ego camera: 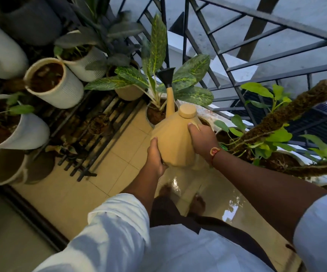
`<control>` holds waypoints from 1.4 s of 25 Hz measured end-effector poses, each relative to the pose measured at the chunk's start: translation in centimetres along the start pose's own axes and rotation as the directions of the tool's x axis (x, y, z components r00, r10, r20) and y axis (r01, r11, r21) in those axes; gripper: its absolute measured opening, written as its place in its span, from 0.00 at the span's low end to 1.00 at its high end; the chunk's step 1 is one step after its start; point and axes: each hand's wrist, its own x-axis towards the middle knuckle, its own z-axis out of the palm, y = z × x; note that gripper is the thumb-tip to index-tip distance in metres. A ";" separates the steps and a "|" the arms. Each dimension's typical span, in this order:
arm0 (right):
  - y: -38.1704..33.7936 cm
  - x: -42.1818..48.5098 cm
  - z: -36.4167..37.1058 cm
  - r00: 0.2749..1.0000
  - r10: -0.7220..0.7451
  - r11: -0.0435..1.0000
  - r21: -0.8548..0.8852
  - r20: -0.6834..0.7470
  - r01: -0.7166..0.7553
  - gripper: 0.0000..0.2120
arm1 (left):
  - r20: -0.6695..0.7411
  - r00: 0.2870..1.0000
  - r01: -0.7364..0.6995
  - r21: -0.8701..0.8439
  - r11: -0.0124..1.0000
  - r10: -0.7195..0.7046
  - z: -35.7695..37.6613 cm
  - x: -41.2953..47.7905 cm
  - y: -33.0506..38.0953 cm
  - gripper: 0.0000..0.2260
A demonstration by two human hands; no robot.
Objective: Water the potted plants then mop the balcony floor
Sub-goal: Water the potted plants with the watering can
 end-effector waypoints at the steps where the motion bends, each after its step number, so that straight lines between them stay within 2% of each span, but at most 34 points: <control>1: -0.6 0.6 0.9 1.000 0.016 1.000 -0.005 0.018 -0.016 0.21 | -0.019 1.000 -0.004 0.000 1.000 0.004 -0.7 0.7 0.6 0.35; 4: -2.4 2.6 3.9 0.995 0.084 0.996 0.015 0.051 -0.085 0.24 | -0.062 0.998 0.011 0.038 0.999 -0.009 -2.8 3.1 2.7 0.44; 9: -4.5 6.3 8.9 0.963 0.252 0.967 0.013 0.098 -0.254 0.36 | -0.078 0.989 0.133 0.081 0.988 -0.127 -6.8 7.8 5.4 0.51; 12: -4.1 8.9 11.4 0.955 0.254 0.962 -0.139 0.154 -0.233 0.26 | -0.024 0.984 0.178 0.069 0.982 -0.177 -8.2 9.2 7.0 0.45; 13: -4.3 9.5 11.9 0.954 0.267 0.959 -0.139 0.139 -0.248 0.24 | -0.018 0.982 0.189 0.074 0.979 -0.188 -8.4 9.5 7.5 0.42; 21: -7.0 13.5 13.4 0.905 0.426 0.905 -0.004 0.010 -0.426 0.26 | -0.002 0.965 0.262 0.093 0.961 -0.263 -8.8 11.6 10.8 0.39; 27: -8.8 15.2 13.7 0.875 0.480 0.868 0.116 0.058 -0.483 0.12 | -0.042 0.957 0.289 0.106 0.952 -0.286 -8.2 12.2 12.6 0.42; 35: -9.1 15.6 14.0 0.869 0.489 0.851 0.177 0.076 -0.495 0.11 | -0.080 0.950 0.310 0.135 0.941 -0.301 -7.7 11.6 13.9 0.40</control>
